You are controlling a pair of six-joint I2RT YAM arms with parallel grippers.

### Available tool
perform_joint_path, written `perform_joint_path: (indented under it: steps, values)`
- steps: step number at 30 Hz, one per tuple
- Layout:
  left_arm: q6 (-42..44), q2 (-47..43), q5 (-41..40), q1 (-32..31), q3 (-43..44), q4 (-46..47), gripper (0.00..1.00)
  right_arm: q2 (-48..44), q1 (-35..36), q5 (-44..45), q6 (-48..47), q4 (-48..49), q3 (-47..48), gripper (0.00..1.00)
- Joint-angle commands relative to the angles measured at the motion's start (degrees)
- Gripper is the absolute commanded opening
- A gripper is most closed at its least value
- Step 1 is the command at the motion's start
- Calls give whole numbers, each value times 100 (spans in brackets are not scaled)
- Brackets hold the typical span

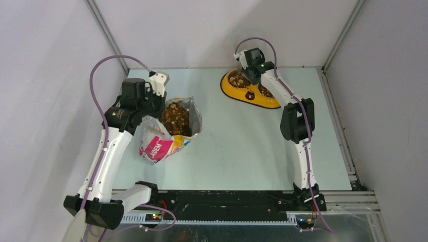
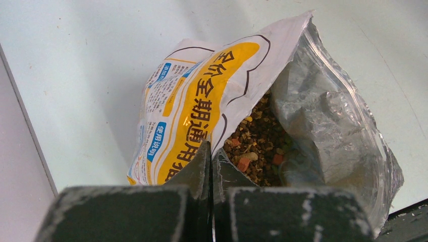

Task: Serve the pet food
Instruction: Pour the pet food into the pet food bowl.

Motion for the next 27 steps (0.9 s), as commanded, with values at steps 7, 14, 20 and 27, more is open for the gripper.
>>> perform_joint_path:
  steps: [7, 14, 20, 27]
  values:
    - [20, -203, 98, 85, 99, 136, 0, -714, 242, 714, -655, 840, -477, 0]
    - [8, -215, 99, 84, 99, 140, 0, -965, 384, 1163, -1182, 1263, -865, 0]
    - [7, -248, 95, 81, 91, 137, 0, -1217, 476, 1390, -1437, 1401, -1195, 0]
    - [8, -292, 137, 85, 76, 145, 0, -1610, 280, 761, -846, 93, -926, 0]
